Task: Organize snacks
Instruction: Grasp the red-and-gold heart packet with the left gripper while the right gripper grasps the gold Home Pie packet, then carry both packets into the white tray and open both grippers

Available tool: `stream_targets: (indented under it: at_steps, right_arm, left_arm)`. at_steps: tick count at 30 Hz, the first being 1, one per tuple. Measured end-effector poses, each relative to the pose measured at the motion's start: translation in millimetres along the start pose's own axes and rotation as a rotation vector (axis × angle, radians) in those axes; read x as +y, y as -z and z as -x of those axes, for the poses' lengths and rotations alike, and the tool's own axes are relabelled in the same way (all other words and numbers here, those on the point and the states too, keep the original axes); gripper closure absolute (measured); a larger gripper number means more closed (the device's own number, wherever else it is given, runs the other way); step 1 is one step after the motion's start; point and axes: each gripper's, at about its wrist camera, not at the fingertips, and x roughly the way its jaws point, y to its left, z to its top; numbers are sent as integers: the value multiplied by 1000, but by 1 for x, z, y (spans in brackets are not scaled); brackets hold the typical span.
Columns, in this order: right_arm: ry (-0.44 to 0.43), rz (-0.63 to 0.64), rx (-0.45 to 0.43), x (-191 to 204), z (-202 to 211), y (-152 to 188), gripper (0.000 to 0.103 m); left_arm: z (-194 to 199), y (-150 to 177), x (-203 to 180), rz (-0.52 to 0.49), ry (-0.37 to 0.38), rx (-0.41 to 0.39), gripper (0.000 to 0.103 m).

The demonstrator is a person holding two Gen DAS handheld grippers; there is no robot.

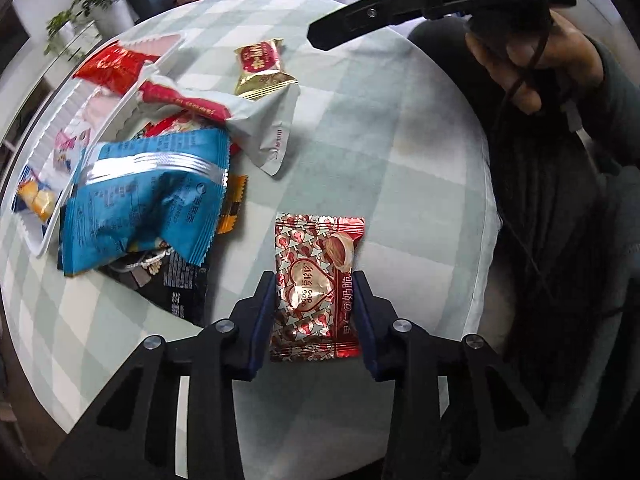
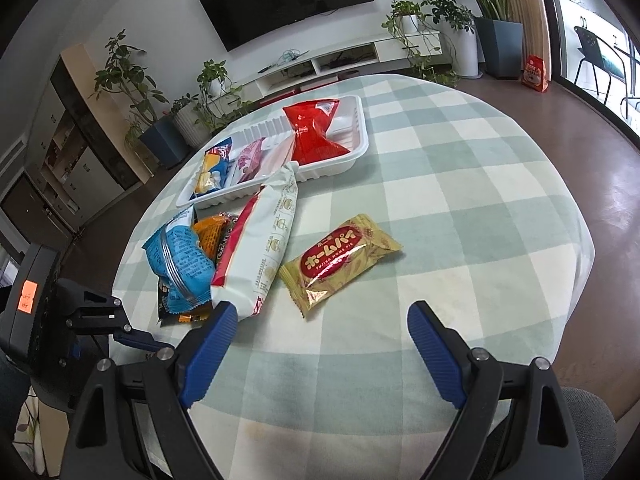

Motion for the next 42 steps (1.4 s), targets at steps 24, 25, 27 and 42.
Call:
stream_targets:
  at_steps: [24,25,27,42]
  right_arm:
    - [155,-30,152,15,-75,-38,31]
    - [172,-11,138,16,-76,-39,38]
    - [206,24,139,15,-77,-40,48]
    - [217,139,137,13,-61,-30,70]
  left_arm:
    - [52,77,9,682,69,-414,76]
    - [53,79,7,687,67,-418,76]
    - [52,79,9,704,58,-417,76]
    - [54,87,28,813,79,-471,76]
